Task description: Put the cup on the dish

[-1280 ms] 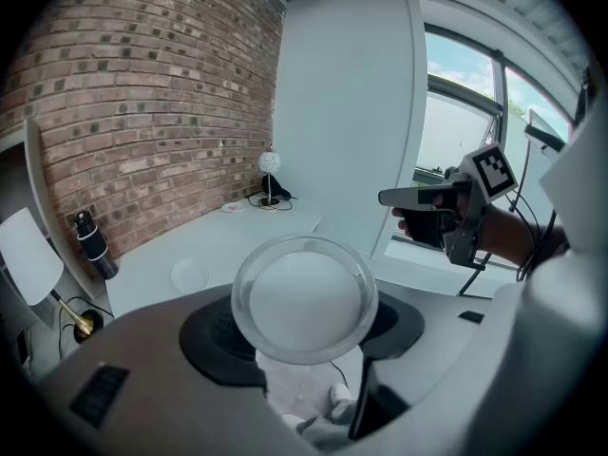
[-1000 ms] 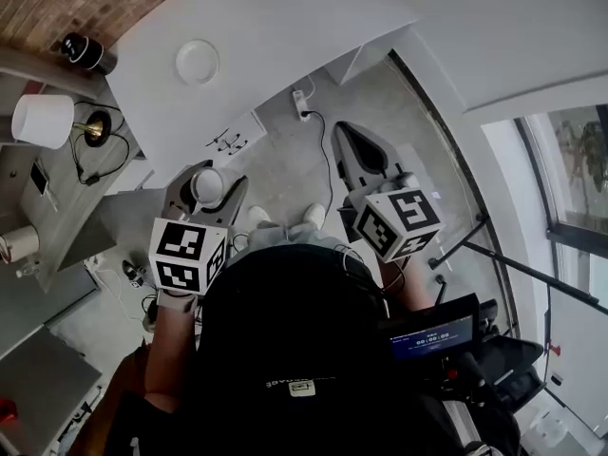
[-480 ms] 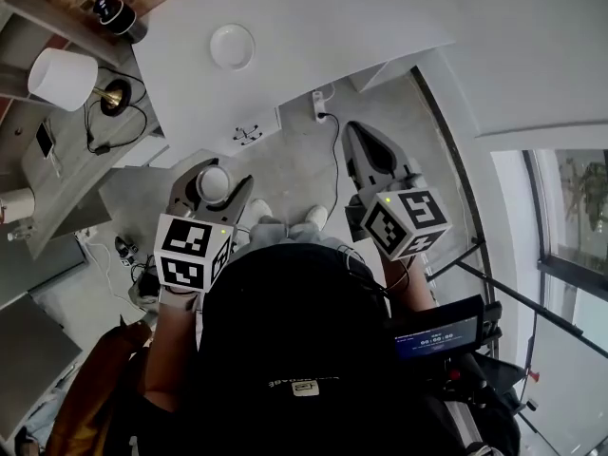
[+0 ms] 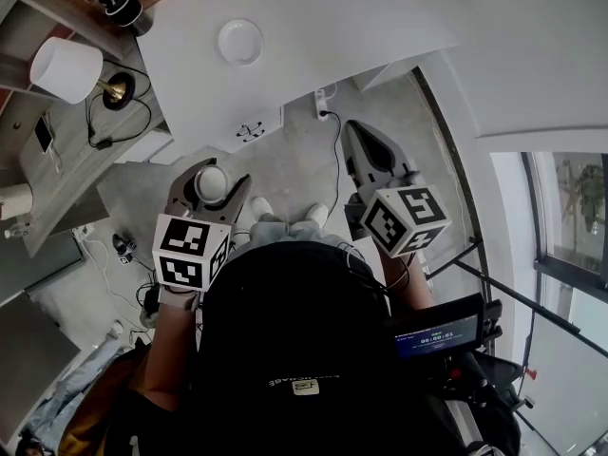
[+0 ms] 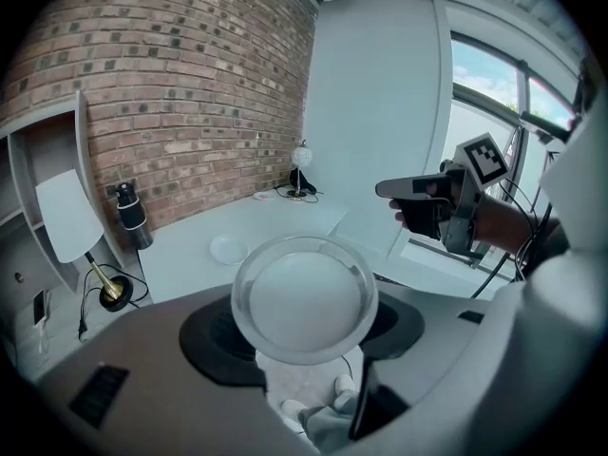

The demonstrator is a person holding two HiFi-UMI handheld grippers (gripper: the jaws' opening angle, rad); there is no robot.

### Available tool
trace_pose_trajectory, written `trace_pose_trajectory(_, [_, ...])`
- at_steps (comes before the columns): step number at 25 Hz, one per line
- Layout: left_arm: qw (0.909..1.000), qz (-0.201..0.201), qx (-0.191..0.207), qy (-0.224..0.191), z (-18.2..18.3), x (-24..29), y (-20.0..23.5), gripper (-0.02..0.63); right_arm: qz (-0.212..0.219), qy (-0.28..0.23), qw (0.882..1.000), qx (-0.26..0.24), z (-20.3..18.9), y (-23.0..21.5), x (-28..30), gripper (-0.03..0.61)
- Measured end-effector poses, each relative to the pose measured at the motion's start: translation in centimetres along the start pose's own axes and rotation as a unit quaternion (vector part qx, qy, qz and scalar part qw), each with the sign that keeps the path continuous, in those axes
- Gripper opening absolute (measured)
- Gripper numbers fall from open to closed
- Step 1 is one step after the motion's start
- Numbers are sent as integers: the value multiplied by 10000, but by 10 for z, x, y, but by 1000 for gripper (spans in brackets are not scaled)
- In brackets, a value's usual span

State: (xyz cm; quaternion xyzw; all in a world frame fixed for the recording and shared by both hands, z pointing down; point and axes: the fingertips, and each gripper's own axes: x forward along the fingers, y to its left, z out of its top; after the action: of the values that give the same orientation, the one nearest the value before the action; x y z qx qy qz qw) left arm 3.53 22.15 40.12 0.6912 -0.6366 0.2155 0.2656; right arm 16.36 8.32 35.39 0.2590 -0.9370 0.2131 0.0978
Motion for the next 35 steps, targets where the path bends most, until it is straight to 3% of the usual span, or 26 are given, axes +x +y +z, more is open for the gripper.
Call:
trace_pose_trajectory(22, [9990,-307,331,-47,-17,-20,66,259,-516,-25,9987,-20,-17,55,25,3])
trace_pose_trajectory(35, [9996,-189,179,-57,-30,-29,90,259,-423,34,9991,-79,-20,74,46,3])
